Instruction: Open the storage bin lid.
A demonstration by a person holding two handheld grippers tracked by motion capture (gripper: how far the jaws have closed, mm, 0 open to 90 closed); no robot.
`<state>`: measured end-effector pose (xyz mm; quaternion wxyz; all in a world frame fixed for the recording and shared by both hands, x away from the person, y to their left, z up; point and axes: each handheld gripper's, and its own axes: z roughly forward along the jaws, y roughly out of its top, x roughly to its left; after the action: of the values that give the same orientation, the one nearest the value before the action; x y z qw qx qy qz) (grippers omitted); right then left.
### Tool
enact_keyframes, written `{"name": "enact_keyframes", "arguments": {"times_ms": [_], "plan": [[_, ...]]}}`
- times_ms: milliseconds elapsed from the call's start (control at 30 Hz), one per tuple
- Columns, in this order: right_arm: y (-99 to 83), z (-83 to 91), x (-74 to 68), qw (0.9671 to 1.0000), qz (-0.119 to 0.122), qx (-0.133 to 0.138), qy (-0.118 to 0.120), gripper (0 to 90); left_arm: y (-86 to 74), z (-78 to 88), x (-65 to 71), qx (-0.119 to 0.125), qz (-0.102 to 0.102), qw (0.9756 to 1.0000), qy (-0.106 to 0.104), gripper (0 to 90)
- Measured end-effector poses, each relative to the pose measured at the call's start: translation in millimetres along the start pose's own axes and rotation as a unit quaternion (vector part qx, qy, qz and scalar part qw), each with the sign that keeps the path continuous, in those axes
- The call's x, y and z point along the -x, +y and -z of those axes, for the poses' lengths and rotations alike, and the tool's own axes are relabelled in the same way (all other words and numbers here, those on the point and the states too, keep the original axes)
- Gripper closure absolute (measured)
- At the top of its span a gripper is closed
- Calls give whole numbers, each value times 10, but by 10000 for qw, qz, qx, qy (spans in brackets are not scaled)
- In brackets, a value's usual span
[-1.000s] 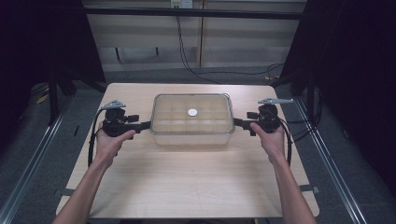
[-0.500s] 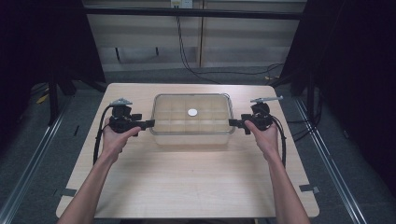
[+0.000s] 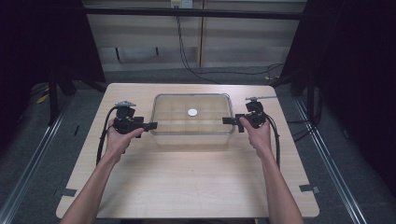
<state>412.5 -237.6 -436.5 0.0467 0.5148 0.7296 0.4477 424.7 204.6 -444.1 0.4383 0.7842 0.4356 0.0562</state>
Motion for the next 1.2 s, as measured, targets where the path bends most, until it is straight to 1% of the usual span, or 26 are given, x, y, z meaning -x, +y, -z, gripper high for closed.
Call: {"name": "enact_keyframes", "arguments": {"times_ms": [33, 67, 100, 133, 167, 233, 267, 300, 333, 367, 467, 600, 767, 800, 933, 967, 1000, 1033, 1067, 1100, 1133, 1200], "plan": [[-9, -45, -24, 9997, 73, -159, -149, 200, -8, -4, 20, -14, -54, 10000, -10, 197], [-9, -45, -24, 9997, 73, -159, -149, 200, -13, -4, 29, 10, -113, 9999, -56, 197], [-21, -56, -22, 9996, 69, -265, -103, 200, -14, -7, 33, 17, -78, 10000, -49, 191], [-36, -61, -13, 9995, 65, -305, -84, 198, -15, -15, 27, 29, -52, 10000, -29, 201], [-66, -66, 14, 9995, -14, -304, -38, 192, -22, -37, 1, -7, -13, 10000, -55, 196], [-76, -68, 29, 9996, -39, -291, -3, 185, -28, -49, -5, -20, -2, 10000, -27, 196], [-83, -71, 40, 9995, -96, -284, 26, 184, -32, -56, -12, -64, -17, 10000, -44, 196], [-85, -76, 45, 9996, -103, -268, 8, 184, -33, -60, -15, -73, 12, 10000, -54, 191], [-86, -82, 45, 9996, -97, -257, 0, 182, -32, -62, -16, -75, 0, 10000, -59, 192], [-87, -107, 39, 9996, -77, -262, 36, 180, -25, -71, -11, -46, 16, 10000, -55, 192], [-85, -143, 27, 9995, -57, -300, 42, 181, -19, -82, -12, -61, 23, 9999, -79, 195], [-71, -203, 15, 9994, -52, -332, 81, 175, -7, -121, 22, -79, -42, 9998, -149, 192], [-63, -220, 12, 9994, -49, -329, 82, 169, 8, -172, 29, -115, -33, 9996, -274, 177], [-61, -224, 23, 9994, -80, -315, 77, 170, 13, -191, 17, -97, 1, 9996, -275, 160], [-63, -234, 35, 9995, -111, -284, 84, 163, 27, -205, 1, -116, -21, 9995, -299, 159], [-57, -237, 23, 9996, -60, -261, 41, 170, 30, -208, 3, -120, -30, 9994, -317, 165], [-57, -237, 23, 9996, -60, -261, 41, 170, 32, -211, 4, -108, -37, 9994, -325, 165], [-48, -237, 3, 9997, 18, -239, -32, 181, 35, -215, 3, -114, -39, 9992, -386, 205], [-48, -237, 3, 9997, 18, -239, -32, 181, 38, -221, 6, -118, -5, 9986, -510, 205], [-45, -230, -15, 9997, 99, -202, -112, 202, 40, -227, 15, -111, 12, 9987, -493, 229], [-40, -213, -34, 9995, 121, -171, -239, 216, 41, -228, 18, -116, 5, 9988, -483, 227], [-44, -213, -32, 9996, 98, -152, -221, 222, 43, -223, 15, -103, 19, 9988, -470, 233]]}}
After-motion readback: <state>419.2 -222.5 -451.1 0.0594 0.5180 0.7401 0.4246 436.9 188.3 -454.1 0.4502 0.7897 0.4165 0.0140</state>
